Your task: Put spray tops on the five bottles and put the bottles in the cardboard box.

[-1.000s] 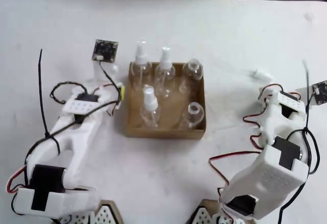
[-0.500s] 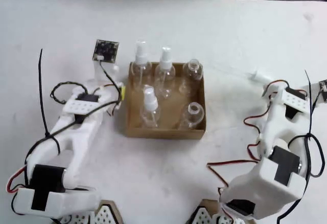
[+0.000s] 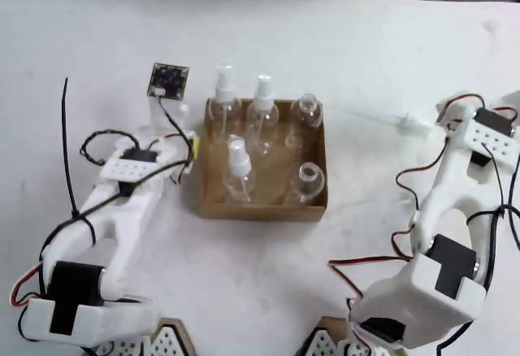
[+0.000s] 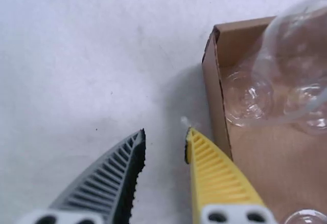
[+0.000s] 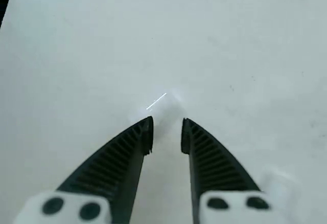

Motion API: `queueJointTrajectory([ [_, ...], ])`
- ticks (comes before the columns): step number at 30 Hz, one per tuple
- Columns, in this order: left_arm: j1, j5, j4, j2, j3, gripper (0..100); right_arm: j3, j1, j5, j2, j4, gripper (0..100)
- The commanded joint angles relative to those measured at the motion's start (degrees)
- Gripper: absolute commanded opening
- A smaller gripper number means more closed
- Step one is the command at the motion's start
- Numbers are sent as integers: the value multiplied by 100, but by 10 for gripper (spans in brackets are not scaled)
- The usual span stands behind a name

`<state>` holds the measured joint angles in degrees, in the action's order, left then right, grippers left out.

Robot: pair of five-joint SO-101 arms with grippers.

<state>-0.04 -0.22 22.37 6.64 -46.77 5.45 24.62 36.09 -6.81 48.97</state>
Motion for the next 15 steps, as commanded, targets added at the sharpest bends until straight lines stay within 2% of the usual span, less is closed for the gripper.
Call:
queueJointTrajectory([
  [1, 40, -79, -123, 119, 0, 124, -545, -171, 527, 303, 268, 110],
  [10, 48, -79, -114, 119, 0, 124, -607, -347, 2725, -303, 470, 113],
  [15, 48, -79, -105, 119, 0, 124, -1143, -338, 2901, -1253, 277, 113],
])
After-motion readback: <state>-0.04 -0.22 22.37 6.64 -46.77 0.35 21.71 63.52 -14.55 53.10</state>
